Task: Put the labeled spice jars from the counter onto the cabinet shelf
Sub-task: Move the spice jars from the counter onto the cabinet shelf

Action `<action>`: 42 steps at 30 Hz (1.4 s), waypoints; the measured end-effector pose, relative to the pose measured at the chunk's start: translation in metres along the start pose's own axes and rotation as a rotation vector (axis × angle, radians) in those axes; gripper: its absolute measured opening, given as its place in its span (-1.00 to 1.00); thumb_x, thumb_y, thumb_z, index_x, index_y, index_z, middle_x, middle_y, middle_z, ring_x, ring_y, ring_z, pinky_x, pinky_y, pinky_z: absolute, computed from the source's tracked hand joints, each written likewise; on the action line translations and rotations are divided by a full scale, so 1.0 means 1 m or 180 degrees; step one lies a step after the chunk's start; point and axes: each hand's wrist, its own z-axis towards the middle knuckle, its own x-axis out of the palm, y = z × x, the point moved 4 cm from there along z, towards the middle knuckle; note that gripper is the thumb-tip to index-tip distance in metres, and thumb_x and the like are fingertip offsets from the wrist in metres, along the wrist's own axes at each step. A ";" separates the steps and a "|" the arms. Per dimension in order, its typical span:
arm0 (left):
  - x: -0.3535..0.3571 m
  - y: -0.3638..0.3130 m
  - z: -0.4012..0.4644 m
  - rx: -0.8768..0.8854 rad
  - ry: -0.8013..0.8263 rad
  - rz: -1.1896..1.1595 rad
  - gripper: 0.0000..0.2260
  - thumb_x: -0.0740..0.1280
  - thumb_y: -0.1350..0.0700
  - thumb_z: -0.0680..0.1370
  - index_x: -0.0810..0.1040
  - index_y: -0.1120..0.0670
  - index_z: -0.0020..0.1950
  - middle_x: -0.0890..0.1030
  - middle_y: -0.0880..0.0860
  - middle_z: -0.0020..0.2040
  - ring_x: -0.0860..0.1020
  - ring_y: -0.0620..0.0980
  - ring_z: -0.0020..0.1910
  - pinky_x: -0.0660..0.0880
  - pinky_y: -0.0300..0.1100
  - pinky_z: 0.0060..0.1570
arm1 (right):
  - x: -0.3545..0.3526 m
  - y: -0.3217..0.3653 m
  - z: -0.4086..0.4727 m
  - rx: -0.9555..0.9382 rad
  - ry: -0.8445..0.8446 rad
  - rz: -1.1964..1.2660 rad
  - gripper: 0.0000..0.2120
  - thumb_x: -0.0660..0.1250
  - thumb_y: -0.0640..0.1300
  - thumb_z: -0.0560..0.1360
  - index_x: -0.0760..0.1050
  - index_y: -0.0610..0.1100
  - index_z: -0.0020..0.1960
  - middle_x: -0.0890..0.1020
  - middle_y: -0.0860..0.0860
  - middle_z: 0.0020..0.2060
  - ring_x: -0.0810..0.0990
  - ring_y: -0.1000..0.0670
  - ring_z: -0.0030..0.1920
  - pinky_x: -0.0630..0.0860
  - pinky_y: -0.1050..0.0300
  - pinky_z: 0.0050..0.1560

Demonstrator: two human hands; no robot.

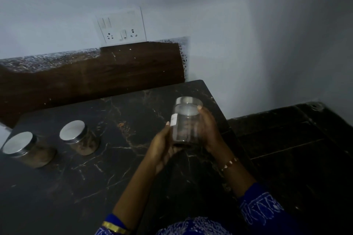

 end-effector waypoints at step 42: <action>0.048 -0.367 -0.063 0.3784 -0.0488 0.1643 -0.59 0.21 0.18 0.57 0.30 0.06 0.42 0.44 0.08 0.37 0.49 0.03 0.25 0.55 -0.19 0.06 | 0.252 0.272 -0.003 -0.3014 0.0502 -0.1711 -0.48 0.39 -0.11 0.44 0.23 0.02 0.30 0.46 -0.04 0.21 0.52 0.01 0.08 0.52 0.33 -0.12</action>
